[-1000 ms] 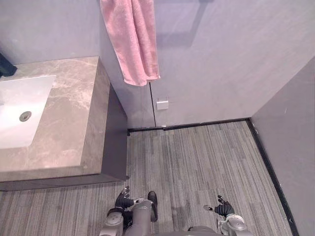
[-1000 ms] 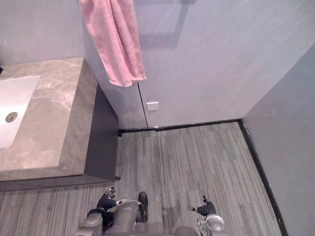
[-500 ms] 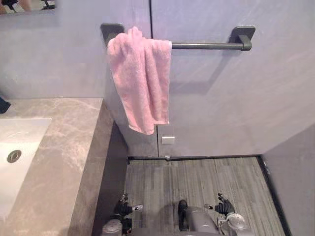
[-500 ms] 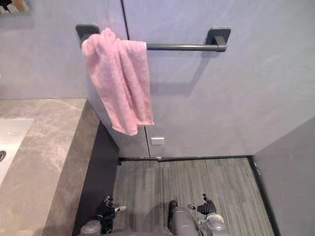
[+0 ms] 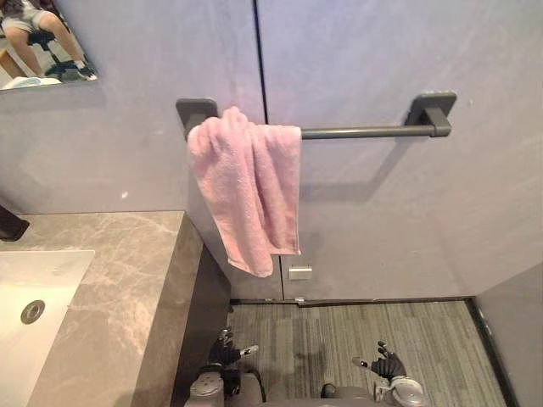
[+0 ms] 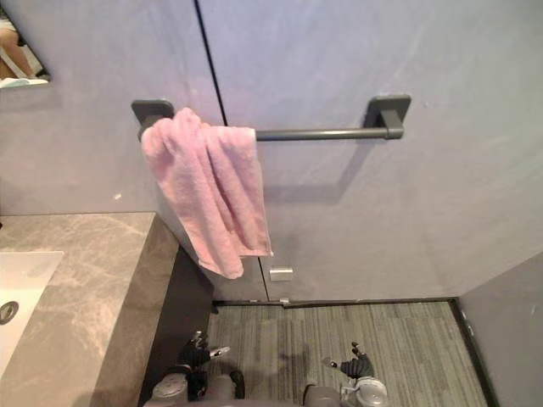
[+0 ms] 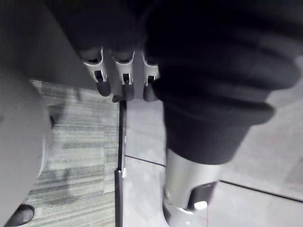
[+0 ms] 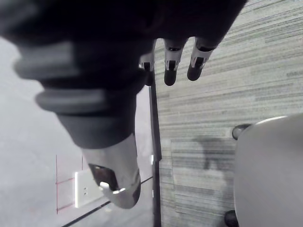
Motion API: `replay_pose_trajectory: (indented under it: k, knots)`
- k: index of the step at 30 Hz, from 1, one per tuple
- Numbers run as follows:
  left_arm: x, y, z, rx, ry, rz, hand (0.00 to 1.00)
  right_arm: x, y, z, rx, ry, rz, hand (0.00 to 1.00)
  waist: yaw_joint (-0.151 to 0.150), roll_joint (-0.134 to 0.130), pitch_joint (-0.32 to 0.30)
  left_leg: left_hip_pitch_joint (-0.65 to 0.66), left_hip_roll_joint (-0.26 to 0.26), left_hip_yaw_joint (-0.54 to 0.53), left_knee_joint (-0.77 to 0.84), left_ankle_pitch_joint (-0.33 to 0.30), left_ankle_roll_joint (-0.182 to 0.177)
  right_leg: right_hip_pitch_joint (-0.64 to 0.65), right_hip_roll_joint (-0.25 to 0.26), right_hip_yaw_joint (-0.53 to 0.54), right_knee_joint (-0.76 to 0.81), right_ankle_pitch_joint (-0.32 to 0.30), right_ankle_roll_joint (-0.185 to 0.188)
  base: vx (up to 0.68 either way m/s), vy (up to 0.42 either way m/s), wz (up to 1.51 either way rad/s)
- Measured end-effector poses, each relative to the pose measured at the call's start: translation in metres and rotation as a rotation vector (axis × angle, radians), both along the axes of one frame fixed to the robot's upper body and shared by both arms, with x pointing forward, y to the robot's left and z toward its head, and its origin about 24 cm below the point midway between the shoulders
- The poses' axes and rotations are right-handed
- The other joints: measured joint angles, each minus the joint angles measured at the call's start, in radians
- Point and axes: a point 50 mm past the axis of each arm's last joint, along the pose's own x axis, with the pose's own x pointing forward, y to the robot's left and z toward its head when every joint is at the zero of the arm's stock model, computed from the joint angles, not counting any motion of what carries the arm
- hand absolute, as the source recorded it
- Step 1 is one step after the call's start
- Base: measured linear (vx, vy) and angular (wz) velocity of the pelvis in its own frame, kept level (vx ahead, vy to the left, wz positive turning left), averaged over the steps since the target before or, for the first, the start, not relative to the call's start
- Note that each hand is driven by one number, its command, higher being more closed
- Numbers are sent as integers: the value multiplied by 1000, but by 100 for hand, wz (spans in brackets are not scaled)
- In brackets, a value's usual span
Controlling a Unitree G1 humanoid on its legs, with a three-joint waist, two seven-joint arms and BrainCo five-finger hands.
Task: Organize washtable
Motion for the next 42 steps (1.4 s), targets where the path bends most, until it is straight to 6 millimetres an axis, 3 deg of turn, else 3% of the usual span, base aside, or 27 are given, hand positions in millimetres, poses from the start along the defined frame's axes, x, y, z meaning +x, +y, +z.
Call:
replay_pose_trajectory:
  k: [2, 5, 15, 18, 25, 32, 37, 42]
  knots:
    - [-5, 6, -2, 18, 21, -5, 0, -4, 1, -1, 2, 12, -2, 0, 0, -18, -14, 26, -33, 13, -50, 13, 21, 4, -29, 7, -18, 1, 16, 86, 155, -4]
    - [-8, 9, -3, 26, 31, -4, 0, -5, 0, -2, -2, 15, -5, 0, -1, -14, -19, 53, -62, 23, -94, 25, 38, 17, -48, 8, -45, 8, 28, 56, 89, -5]
    - [8, 14, 13, 39, -88, -10, 0, -7, -12, 0, -42, 18, -10, 0, -11, -17, -29, 67, -64, 4, -135, 40, 39, 33, -41, 3, -80, 15, 27, 27, -11, 2]
    - [17, 15, 30, 30, -195, 8, 0, -4, -16, 2, -55, 5, -8, 0, -23, -18, -30, 80, -64, 2, -159, 53, 42, 36, -39, 5, -86, 23, 23, -12, -8, -3]
    - [48, 13, 91, -31, -546, 43, 0, 4, -18, 11, -75, -60, 9, 0, -24, -21, -33, 103, -77, 0, -227, 103, 52, 34, -47, 7, -105, 54, 30, -70, 15, -1]
    - [63, 10, 132, -83, -746, 64, 0, 3, -14, 10, -86, -49, 66, 0, -23, -20, -39, 123, -78, -10, -275, 137, 49, 33, -46, 6, -107, 57, 34, -90, -4, 3]
    - [69, 9, 156, -102, -866, 61, 0, 2, -16, 12, -97, -59, 75, 0, -27, -4, -53, 128, -77, -13, -286, 144, 51, 34, -44, 6, -111, 57, 35, -18, -7, -1]
    - [74, 7, 170, -103, -930, 48, 0, 3, -16, 12, -98, -63, 76, 0, -29, -6, -55, 137, -78, -24, -287, 144, 51, 54, -43, 1, -121, 59, 37, 27, -12, 6]
